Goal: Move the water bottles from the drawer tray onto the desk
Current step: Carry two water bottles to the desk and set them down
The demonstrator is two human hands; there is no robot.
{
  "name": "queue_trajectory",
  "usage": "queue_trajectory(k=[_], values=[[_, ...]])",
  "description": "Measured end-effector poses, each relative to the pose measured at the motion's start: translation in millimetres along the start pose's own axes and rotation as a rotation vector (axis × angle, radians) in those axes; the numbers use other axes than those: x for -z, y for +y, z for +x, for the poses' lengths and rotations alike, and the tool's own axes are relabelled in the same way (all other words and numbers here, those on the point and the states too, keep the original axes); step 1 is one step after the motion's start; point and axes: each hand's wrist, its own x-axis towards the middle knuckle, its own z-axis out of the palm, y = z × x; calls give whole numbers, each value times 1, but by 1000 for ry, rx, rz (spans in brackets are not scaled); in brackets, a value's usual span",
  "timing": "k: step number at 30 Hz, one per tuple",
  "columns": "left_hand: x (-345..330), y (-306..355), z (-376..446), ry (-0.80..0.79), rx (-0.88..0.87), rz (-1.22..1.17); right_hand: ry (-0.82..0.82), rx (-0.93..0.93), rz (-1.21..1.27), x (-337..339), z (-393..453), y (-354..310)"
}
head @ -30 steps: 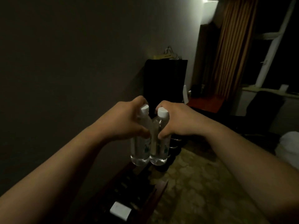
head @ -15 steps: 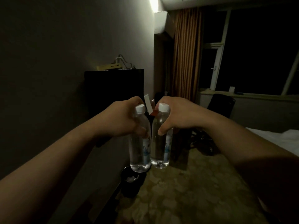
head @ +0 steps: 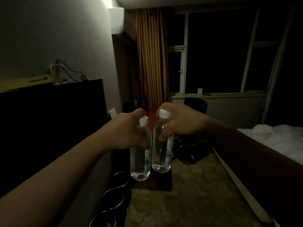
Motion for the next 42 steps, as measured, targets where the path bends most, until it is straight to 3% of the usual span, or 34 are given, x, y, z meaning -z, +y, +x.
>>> queue_trajectory(k=[7,19,32,42], values=[[-58,-47,162,-24,-24,-23,5,-51,-26,34,126,106],[-152,-100,445,55,122,-163,-123,-29,-65,122,368,309],[-217,-221,693,88,259,-204,-153,41,-119,130,627,459],[-222,-342,871,135,280,-127,-173,150,-132,141,847,519]])
